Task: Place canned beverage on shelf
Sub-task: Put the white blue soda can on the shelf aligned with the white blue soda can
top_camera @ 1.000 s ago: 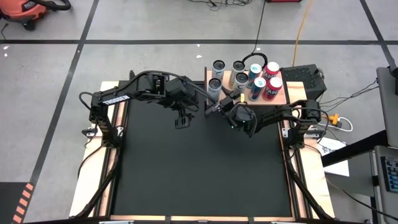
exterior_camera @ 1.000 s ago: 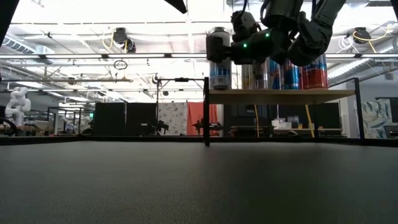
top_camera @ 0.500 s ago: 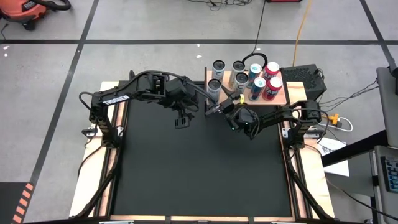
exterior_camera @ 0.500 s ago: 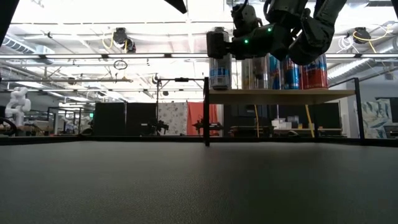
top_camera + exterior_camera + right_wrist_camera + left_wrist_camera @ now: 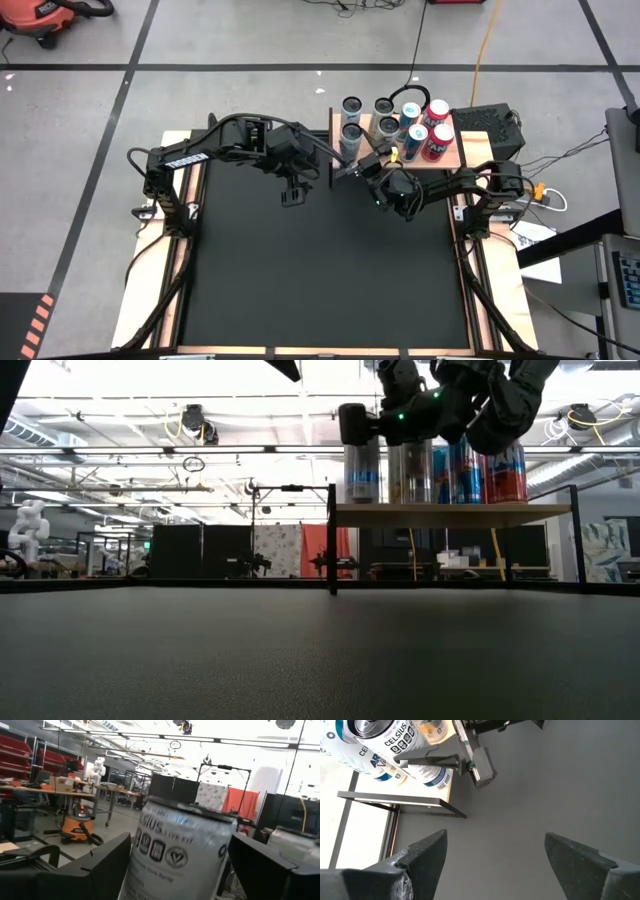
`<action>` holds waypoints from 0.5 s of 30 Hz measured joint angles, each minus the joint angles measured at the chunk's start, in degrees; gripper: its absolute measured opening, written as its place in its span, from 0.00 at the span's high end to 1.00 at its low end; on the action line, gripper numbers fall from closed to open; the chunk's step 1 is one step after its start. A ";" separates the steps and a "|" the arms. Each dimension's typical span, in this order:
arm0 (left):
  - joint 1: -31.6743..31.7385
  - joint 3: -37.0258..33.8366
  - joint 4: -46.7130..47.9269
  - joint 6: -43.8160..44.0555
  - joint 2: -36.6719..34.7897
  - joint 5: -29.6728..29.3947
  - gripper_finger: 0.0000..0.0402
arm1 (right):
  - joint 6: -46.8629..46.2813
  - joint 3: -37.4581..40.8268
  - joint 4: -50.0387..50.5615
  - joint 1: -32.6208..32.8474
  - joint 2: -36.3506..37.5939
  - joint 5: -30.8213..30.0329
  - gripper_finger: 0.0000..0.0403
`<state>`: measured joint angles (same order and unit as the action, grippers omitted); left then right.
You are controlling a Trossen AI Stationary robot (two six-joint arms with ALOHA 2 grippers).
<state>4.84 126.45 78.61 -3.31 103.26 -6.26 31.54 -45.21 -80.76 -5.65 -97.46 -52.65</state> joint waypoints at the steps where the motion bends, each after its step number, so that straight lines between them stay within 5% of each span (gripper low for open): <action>1: -0.05 0.00 0.00 0.02 0.00 0.00 0.17 | 0.55 0.00 0.06 0.00 0.31 -0.04 0.23; 15: -1.25 0.00 0.00 0.02 0.00 0.46 0.17 | 3.45 -0.04 0.35 2.44 2.69 0.28 0.23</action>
<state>3.60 126.45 78.61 -3.29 103.26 -5.80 34.99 -45.25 -80.41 -3.21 -94.77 -52.37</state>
